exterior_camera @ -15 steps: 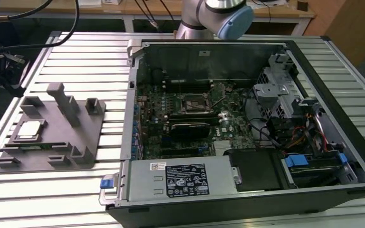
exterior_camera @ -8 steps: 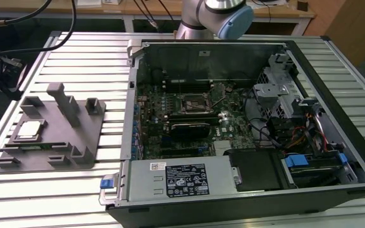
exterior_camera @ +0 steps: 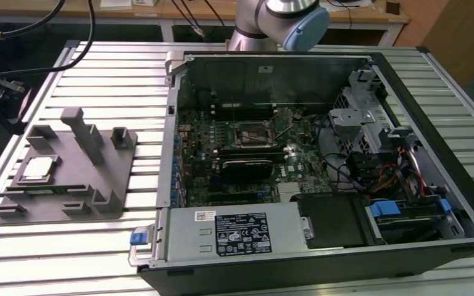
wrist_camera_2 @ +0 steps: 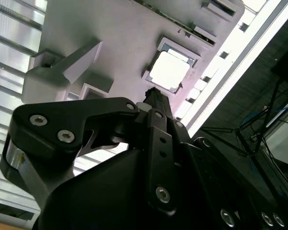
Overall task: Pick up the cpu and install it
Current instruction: 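Reach for the cpu, then pick up the cpu and move it towards the insertion slot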
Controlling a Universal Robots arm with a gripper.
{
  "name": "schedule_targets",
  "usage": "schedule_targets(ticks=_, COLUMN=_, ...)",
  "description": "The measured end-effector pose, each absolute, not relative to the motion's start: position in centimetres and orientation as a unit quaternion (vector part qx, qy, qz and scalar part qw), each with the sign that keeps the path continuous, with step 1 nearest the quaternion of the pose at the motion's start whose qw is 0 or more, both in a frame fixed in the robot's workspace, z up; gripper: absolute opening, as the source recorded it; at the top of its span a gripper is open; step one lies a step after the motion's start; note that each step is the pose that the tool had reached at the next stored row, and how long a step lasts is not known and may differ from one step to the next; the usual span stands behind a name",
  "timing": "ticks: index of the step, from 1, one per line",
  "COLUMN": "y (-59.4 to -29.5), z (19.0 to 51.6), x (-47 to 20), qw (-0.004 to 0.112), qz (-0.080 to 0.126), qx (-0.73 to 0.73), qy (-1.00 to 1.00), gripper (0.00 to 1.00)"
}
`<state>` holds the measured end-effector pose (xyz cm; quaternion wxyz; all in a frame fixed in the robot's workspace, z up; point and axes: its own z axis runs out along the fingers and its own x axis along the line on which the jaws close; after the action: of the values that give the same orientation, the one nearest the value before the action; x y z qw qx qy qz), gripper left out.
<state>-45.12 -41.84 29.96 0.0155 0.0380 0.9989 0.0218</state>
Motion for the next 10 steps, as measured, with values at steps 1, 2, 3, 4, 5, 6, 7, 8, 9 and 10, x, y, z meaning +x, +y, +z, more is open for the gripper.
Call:
schedule_targets(ticks=1, y=-41.90, z=29.92, x=-45.17, qw=0.015, qz=0.022, qx=0.038, qy=0.999, gripper=0.11)
schedule_targets(ticks=2, y=-41.93, z=29.87, x=-45.22, qw=0.015, qz=0.022, qx=0.038, qy=0.999, gripper=0.11)
schedule_targets(ticks=3, y=-41.96, z=29.84, x=-45.26, qw=0.015, qz=0.022, qx=0.038, qy=0.999, gripper=0.11)
schedule_targets(ticks=4, y=-41.98, z=29.81, x=-45.30, qw=0.015, qz=0.022, qx=0.038, qy=0.999, gripper=0.11)
schedule_targets(ticks=5, y=-41.99, z=29.80, x=-45.32, qw=0.015, qz=0.022, qx=0.038, qy=0.999, gripper=0.11)
schedule_targets(ticks=6, y=-41.99, z=29.80, x=-45.32, qw=0.015, qz=0.022, qx=0.038, qy=0.999, gripper=0.11)
schedule_targets(ticks=7, y=-41.99, z=29.80, x=-45.34, qw=0.015, qz=0.022, qx=0.038, qy=0.999, gripper=0.11)
schedule_targets(ticks=8, y=-41.99, z=29.80, x=-45.35, qw=0.015, qz=0.022, qx=0.038, qy=0.999, gripper=0.11)
schedule_targets(ticks=9, y=-41.99, z=29.80, x=-45.35, qw=0.015, qz=0.022, qx=0.038, qy=0.999, gripper=0.11)
schedule_targets(ticks=10, y=-41.99, z=29.80, x=-45.36, qw=0.015, qz=0.022, qx=0.038, qy=0.999, gripper=0.11)
